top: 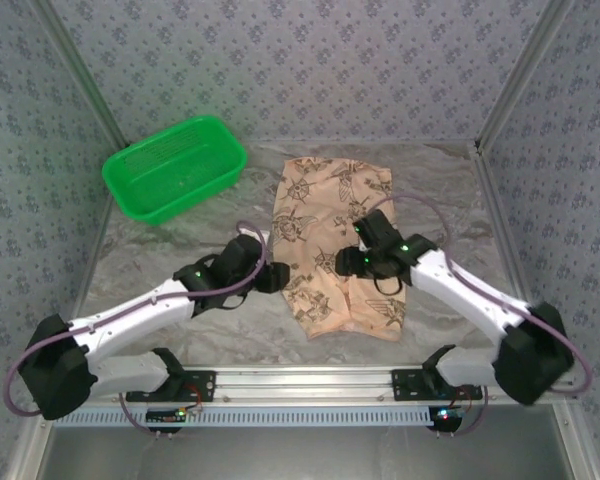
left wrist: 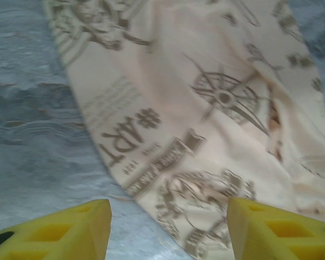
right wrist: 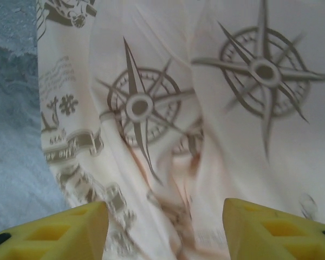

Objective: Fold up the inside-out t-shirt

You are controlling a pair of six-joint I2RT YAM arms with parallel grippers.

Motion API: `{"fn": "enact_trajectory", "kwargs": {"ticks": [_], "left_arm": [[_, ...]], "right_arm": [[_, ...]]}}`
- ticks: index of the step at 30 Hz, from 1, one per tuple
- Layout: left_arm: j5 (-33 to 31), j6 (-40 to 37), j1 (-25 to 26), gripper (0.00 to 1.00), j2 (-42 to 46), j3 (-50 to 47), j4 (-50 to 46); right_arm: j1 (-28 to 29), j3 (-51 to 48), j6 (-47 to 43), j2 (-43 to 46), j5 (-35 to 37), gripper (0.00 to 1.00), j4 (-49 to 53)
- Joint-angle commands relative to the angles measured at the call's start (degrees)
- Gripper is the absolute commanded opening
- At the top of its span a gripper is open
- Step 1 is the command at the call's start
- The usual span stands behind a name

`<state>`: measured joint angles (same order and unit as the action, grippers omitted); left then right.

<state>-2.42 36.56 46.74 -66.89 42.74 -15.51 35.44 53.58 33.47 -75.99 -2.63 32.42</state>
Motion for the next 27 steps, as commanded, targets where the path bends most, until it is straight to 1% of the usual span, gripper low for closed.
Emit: {"fn": "enact_trajectory", "kwargs": {"ticks": [1, 2, 4, 7, 8, 9, 10, 12, 13, 15, 17, 19, 21, 23, 24, 26, 27], "left_arm": [[5.61, -0.76, -5.33, 0.58, -1.74, 3.27, -1.03], [6.21, -1.88, -6.7, 0.58, -2.31, 3.6, -0.73], [6.4, -5.03, -8.18, 0.58, -4.11, 4.75, -0.5], [6.46, -7.8, -8.7, 0.58, -7.58, 6.45, -0.38], [7.21, -7.94, -8.7, 0.58, -8.86, 7.05, -0.32], [9.01, -7.9, -8.77, 0.58, -10.29, 7.52, -0.1], [11.52, -7.74, -8.72, 0.58, -11.73, 7.7, 0.39], [16.13, -6.52, -8.75, 0.58, -13.56, 7.02, 2.06], [18.32, -5.52, -8.55, 0.58, -14.08, 6.12, 3.42], [20.38, -3.0, -7.95, 0.58, -14.11, 3.64, 7.01], [20.58, -1.89, -6.32, 0.58, -13.85, 1.87, 10.35], [19.31, -2.27, -3.99, 0.58, -13.98, 2.21, 11.11], [17.98, -1.83, -1.92, 0.59, -14.7, 3.9, 10.0], [16.74, -1.36, -0.16, 0.59, -16.5, 5.61, 8.78], [16.17, -1.33, 0.71, 0.59, -17.93, 6.78, 7.89], [16.32, -1.96, 2.21, 0.59, -20.95, 9.02, 7.32], [16.87, -2.34, 3.0, 0.59, -22.31, 10.13, 7.69]], "right_arm": [[0.97, 1.86, -4.41, -7.1, -0.58, 0.48, -5.31], [1.74, 0.76, -4.23, -7.97, -0.31, 0.46, -6.38], [4.07, -3.3, -2.75, -8.62, -0.64, 0.45, -8.09], [7.47, -7.19, -0.46, -9.46, -5.01, 0.44, -6.56], [9.16, -7.69, -0.13, -9.35, -6.44, 0.44, -6.22], [11.39, -7.96, 0.01, -9.08, -9.33, 0.44, -6.53], [13.1, -7.97, 0.01, -8.85, -13.74, 0.47, -7.68], [14.8, -7.74, 1.09, -7.9, -20.49, 0.53, -10.06], [14.88, -7.42, 1.47, -6.57, -22.16, 0.57, -10.18], [13.88, -6.29, 1.07, -3.34, -21.28, 0.63, -7.6], [11.69, -5.44, -0.48, 0.39, -18.33, 0.67, -3.71], [7.74, -5.17, -0.89, 4.56, -12.83, 0.7, 0.68], [4.28, -5.46, 0.88, 7.33, -7.99, 0.71, 4.12], [1.21, -6.03, 1.41, 8.14, -5.38, 0.69, 4.91], [0.8, -6.47, 1.36, 7.86, -4.35, 0.65, 4.36], [0.93, -7.53, 1.28, 6.4, -3.91, 0.53, 1.53], [1.1, -8.18, 1.85, 5.56, -3.96, 0.5, -0.62]]}}
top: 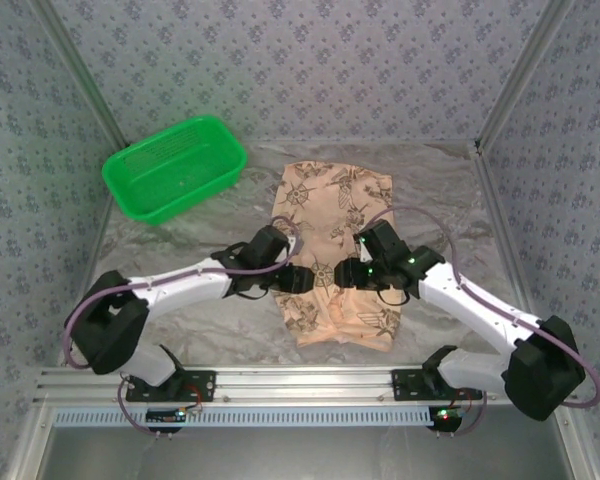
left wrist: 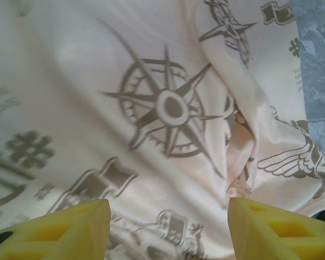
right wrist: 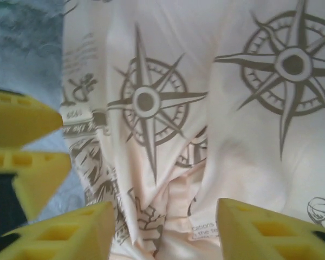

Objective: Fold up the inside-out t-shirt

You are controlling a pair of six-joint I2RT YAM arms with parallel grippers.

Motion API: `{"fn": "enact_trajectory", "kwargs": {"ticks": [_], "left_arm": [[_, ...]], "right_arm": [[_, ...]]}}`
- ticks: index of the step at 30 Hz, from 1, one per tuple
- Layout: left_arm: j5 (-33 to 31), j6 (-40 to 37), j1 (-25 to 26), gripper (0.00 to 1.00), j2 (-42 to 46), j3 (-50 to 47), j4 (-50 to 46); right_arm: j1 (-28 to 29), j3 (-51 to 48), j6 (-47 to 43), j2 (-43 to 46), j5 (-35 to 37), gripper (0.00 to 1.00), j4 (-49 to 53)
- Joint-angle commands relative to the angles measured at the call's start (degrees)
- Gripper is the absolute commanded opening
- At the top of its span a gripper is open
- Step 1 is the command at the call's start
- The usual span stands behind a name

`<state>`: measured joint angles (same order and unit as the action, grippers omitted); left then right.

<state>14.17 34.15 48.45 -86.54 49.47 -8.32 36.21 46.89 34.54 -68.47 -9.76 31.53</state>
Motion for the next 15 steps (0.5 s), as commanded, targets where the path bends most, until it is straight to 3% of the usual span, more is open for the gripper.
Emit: {"fn": "enact_trajectory", "kwargs": {"ticks": [1, 12, 14, 15], "left_arm": [[0.95, -0.01, 1.89, 0.59, -3.62, 4.14, 1.46], [-4.04, -3.02, 6.22, 0.55, -12.46, 4.25, 8.48], [-6.71, -3.17, 6.4, 0.52, -13.52, 4.55, 7.77], [-8.17, -3.55, 6.47, 0.45, -13.97, 4.83, 6.84]], "right_arm": [[0.67, -2.15, 1.0, -2.8, 3.25, 0.48, -1.26], [1.9, -7.16, 1.94, -8.73, 3.61, 0.39, -10.04], [1.42, -7.26, 1.91, -9.45, 4.86, 0.26, -9.85], [1.04, -7.35, 1.97, -9.72, 4.92, 0.14, -9.91]]}}
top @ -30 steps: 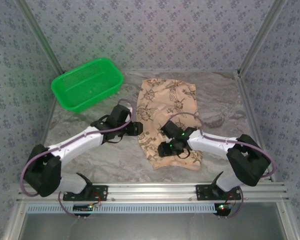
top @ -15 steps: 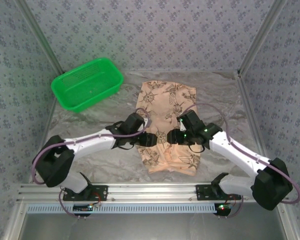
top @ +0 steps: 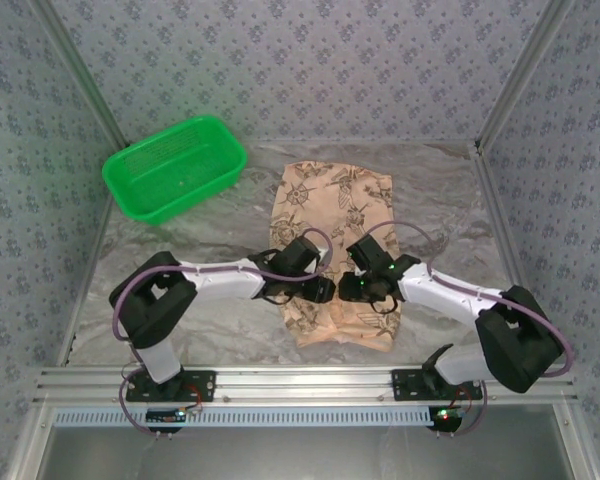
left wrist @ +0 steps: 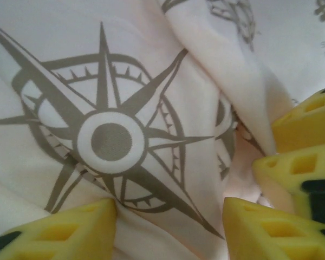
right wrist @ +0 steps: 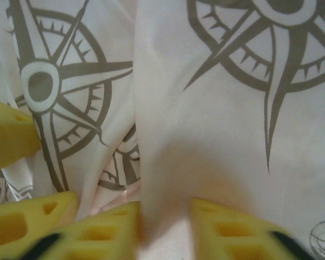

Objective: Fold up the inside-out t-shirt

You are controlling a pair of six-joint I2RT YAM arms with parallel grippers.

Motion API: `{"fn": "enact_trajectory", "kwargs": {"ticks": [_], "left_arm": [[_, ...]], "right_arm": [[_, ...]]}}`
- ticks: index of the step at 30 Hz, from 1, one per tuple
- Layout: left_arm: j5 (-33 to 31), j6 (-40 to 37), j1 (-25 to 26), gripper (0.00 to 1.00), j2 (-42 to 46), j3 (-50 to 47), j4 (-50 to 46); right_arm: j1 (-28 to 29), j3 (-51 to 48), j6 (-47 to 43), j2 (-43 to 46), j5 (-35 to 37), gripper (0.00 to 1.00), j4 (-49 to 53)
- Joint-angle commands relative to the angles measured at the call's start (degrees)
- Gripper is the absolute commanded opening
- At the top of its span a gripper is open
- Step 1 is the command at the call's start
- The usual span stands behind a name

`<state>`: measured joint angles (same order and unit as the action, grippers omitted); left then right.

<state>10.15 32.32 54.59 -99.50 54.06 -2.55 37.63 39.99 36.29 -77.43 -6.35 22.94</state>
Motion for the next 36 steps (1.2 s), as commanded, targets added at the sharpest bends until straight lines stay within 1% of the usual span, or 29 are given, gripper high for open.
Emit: {"fn": "enact_trajectory", "kwargs": {"ticks": [1, 2, 3, 4, 6, 7, 8, 11, 15, 17, 19, 21, 22, 24, 25, 27, 30, 32, 34, 36], "left_arm": [[-5.0, -2.41, 0.35, 0.34, -1.19, 0.38, 0.34], [-5.6, -2.86, 0.34, 0.24, -0.93, 0.34, -0.14], [-6.09, -3.61, 0.3, 0.09, -0.24, 0.05, -0.67], [-6.21, -4.4, 0.26, 0.02, 0.89, -0.16, -1.4], [-5.74, -5.09, 0.12, 0.0, 3.68, -0.92, -2.74], [-4.91, -5.0, -0.07, 0.0, 5.42, -1.7, -2.81], [-4.0, -4.77, -0.38, 0.0, 6.76, -2.62, -2.57], [0.17, -4.71, -1.68, 0.0, 9.85, -6.41, 0.86], [3.08, -3.99, -4.82, 0.0, 10.07, -10.39, 5.29], [4.35, -3.71, -5.54, 0.0, 9.11, -11.79, 7.15], [5.6, -2.92, -5.62, 0.0, 7.83, -12.78, 8.47], [7.6, -2.1, -5.51, 0.03, 7.31, -13.6, 9.86], [8.11, -1.7, -5.52, 0.1, 7.42, -13.76, 9.9], [8.41, -2.08, -5.12, 0.39, 8.81, -13.3, 7.85], [8.21, -2.97, -4.76, 0.44, 10.16, -12.96, 6.46], [7.4, -5.53, -3.72, 0.48, 13.0, -12.06, 3.96], [5.24, -10.65, -2.01, 0.5, 15.3, -10.03, 0.83], [1.99, -13.97, -0.56, 0.51, 13.8, -7.61, -2.11], [2.19, -15.41, -0.06, 0.51, 10.55, -4.37, -4.47], [2.57, -15.69, 0.47, 0.51, 7.88, -2.62, -3.52]], "right_arm": [[-0.63, -0.69, 0.19, -0.58, 1.64, 0.07, -1.33], [-0.92, -0.91, 0.18, 0.02, 1.72, 0.03, -1.32], [-1.49, -0.95, 0.22, 1.0, 1.89, 0.0, -0.78], [-2.04, -0.72, 0.2, 2.17, 2.19, 0.0, 0.34], [-3.42, 0.21, 0.2, 4.49, 3.1, 0.0, 4.58], [-4.03, 0.7, -1.99, 5.67, 3.63, 0.0, 6.67], [-4.42, 1.1, -2.36, 6.52, 4.22, 0.0, 8.24], [-5.34, 0.5, -3.25, 8.34, 5.56, 0.0, 10.52], [-7.17, -1.32, -5.2, 6.95, 5.6, 0.0, 10.2], [-7.33, -1.79, -5.06, 5.16, 5.9, 0.01, 10.22], [-7.33, -1.76, -4.87, 3.22, 5.61, 0.07, 10.61], [-7.13, -1.19, -5.09, 3.32, 5.46, 0.1, 11.09], [-6.81, -0.89, -5.42, 3.95, 5.26, 0.15, 11.18], [-6.39, 0.13, -6.37, 5.89, 4.58, 0.25, 11.95], [-6.25, 0.72, -6.98, 7.08, 3.9, 0.27, 13.02], [-5.75, 2.15, -7.58, 9.54, 3.31, 0.3, 14.75], [-4.87, 3.17, -8.07, 12.49, 2.24, 0.3, 15.63], [-4.08, 2.52, -7.37, 12.87, 0.05, 0.31, 13.89], [-3.21, 1.48, -6.68, 11.95, -2.61, 0.33, 11.79], [-2.65, 0.41, -6.37, 10.7, -4.62, 0.34, 8.28]]}}
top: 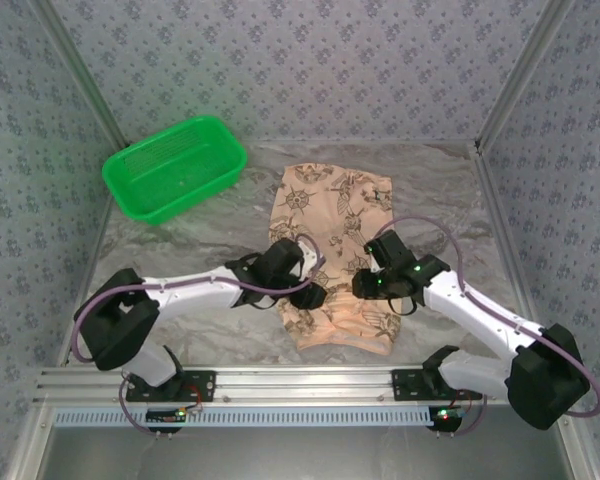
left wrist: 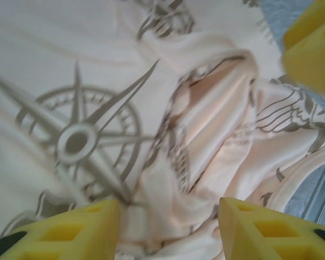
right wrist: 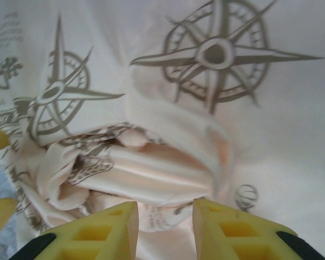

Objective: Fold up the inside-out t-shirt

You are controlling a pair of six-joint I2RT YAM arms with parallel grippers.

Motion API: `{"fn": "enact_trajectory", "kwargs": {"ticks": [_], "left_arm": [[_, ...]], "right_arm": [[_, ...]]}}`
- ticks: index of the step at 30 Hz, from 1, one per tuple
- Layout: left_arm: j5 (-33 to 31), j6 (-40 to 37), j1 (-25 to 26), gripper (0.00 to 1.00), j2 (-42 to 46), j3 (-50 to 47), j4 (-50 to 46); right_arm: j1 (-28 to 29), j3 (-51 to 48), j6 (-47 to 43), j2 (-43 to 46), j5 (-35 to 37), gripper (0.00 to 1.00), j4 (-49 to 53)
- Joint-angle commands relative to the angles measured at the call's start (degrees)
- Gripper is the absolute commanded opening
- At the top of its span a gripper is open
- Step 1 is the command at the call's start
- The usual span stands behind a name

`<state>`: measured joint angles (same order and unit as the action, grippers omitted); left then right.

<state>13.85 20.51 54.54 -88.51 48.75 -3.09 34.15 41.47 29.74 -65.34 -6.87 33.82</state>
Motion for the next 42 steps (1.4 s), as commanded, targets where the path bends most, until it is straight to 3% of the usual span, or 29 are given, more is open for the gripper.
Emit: {"fn": "enact_trajectory", "kwargs": {"ticks": [1, 5, 6, 8, 9, 10, 11, 14, 19, 24, 27, 32, 36, 38, 42], "left_arm": [[-1.33, -3.97, 0.73, 0.51, -4.43, 3.07, -1.5], [-5.37, -4.53, 0.65, 0.48, -10.71, 4.91, 0.53], [-6.1, -4.75, 0.57, 0.42, -11.88, 5.68, -0.02], [-6.51, -4.98, 0.31, 0.05, -13.6, 6.88, -0.88], [-6.64, -4.73, 0.21, 0.0, -13.35, 6.93, -0.64], [-6.32, -4.46, 0.13, 0.0, -12.3, 6.51, -0.04], [-5.59, -4.27, 0.12, 0.0, -10.74, 5.81, 0.99], [-1.15, -1.9, -1.12, 0.0, -4.77, 2.17, 5.68], [10.63, 6.36, -7.1, 0.0, -0.64, -3.56, 14.32], [19.42, 14.33, -10.39, 0.0, -3.95, -7.93, 25.41], [20.94, 17.36, -10.23, 0.0, -7.32, -7.8, 28.67], [21.48, 18.99, -10.09, 0.0, -8.7, -8.46, 32.45], [21.94, 18.2, -10.49, 0.0, -8.79, -8.15, 31.35], [21.87, 18.33, -10.64, 0.0, -8.45, -8.41, 31.51], [21.4, 18.77, -10.95, 0.0, -8.02, -9.1, 31.86]], "right_arm": [[0.88, -1.87, 0.84, -2.07, -4.85, 0.35, -4.47], [0.83, -3.27, 1.42, -6.99, -8.15, 0.36, -12.93], [0.81, -3.0, 1.19, -8.6, -8.2, 0.37, -13.75], [0.91, -3.05, 0.48, -11.14, -7.82, 0.37, -15.8], [0.8, -3.27, 0.12, -11.96, -7.72, 0.37, -16.83], [0.83, -3.46, -0.47, -12.78, -7.33, 0.31, -17.24], [0.76, -3.49, -1.53, -13.33, -7.04, 0.17, -17.03], [1.69, -3.41, -5.12, -12.9, -5.37, 0.0, -14.58], [2.35, -5.26, -4.87, -8.51, -0.7, 0.0, -10.36], [1.51, -5.28, -0.24, -7.34, 6.68, 0.0, -3.75], [3.81, -3.84, -2.11, -5.97, 3.22, 0.0, -5.4], [9.12, -2.03, -3.37, -2.69, 3.43, 0.28, -12.27], [9.4, -0.48, -0.07, -7.92, 5.38, 0.31, -15.88], [9.44, 0.21, 2.61, -10.98, 7.48, 0.4, -17.31], [10.15, -0.41, 5.7, -14.57, 11.86, 0.44, -19.3]]}}
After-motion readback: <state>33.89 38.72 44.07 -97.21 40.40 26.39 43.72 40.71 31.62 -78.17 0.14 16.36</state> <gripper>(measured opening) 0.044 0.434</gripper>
